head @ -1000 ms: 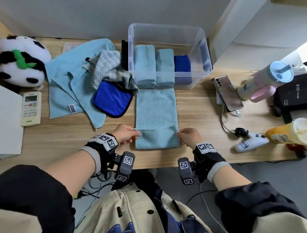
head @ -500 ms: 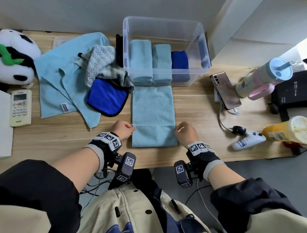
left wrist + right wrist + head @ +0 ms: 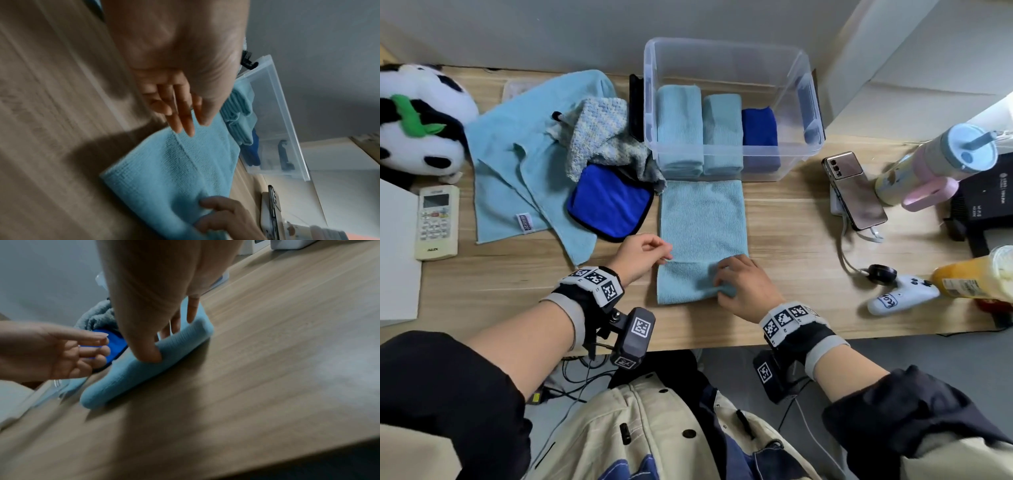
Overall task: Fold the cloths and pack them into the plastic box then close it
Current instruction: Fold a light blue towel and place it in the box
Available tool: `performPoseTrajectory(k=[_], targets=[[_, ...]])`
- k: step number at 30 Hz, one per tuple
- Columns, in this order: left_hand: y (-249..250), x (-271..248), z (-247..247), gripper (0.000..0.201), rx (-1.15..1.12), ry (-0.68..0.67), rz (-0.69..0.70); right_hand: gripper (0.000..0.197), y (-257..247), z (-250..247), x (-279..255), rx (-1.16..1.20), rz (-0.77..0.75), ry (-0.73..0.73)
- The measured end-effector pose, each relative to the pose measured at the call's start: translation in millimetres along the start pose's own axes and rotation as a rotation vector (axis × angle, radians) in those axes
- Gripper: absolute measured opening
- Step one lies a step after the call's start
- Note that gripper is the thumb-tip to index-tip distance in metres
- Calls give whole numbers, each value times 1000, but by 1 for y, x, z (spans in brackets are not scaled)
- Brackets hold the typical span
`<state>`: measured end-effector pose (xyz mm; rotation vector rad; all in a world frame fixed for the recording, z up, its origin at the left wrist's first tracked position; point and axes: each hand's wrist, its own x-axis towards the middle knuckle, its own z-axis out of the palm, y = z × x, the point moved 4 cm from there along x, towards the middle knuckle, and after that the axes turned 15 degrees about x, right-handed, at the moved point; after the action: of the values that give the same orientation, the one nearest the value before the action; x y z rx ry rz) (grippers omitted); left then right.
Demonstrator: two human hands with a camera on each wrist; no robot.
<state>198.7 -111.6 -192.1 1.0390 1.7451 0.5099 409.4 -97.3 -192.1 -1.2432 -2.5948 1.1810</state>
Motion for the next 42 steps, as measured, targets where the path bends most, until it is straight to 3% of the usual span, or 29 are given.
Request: performPoseTrajectory(k=[3, 5, 7, 11, 15, 18, 22, 25, 27, 29, 31, 33, 35, 38, 42], targets=[[5, -4, 0, 17, 122, -154, 93, 37, 0, -14, 8, 212, 108, 57], [-5, -2, 2, 45, 250, -264, 83, 24, 2, -27, 13, 368, 212, 107], [-14, 1, 4, 70, 336, -290, 73, 9, 4, -35, 19, 451, 244, 132], [-14, 3, 5, 28, 215, -143, 69, 29, 23, -39, 23, 626, 325, 198], [-21, 10, 3, 29, 194, -43, -45, 37, 42, -32, 19, 652, 422, 150], [-26, 17, 2, 31, 268, 7, -80, 29, 49, -26, 18, 644, 476, 194], [-18, 18, 1, 35, 391, 66, -109, 23, 58, -17, 20, 545, 556, 233], [-15, 21, 1, 43, 450, 82, -116, 30, 56, -17, 22, 433, 647, 235], [-16, 24, 1, 45, 461, 67, -123, 32, 47, -24, 22, 326, 598, 336], [-17, 26, 0, 46, 473, 50, -130, 32, 28, -30, 26, 229, 354, 425], [-17, 28, 0, 47, 464, 26, -150, 37, 7, -26, 29, 128, 126, 325], [-18, 28, 0, 47, 439, -20, -189, 51, -5, -12, 32, -1, 19, 127], [-20, 27, 1, 42, 386, -97, -258, 60, -6, 2, 34, -91, 3, -12], [-21, 21, 0, 26, 231, -208, -340, 60, -8, 7, 38, -114, -14, -6], [-19, 14, -13, 24, 14, -119, -424, 50, -20, -3, 47, -79, 38, -63]])
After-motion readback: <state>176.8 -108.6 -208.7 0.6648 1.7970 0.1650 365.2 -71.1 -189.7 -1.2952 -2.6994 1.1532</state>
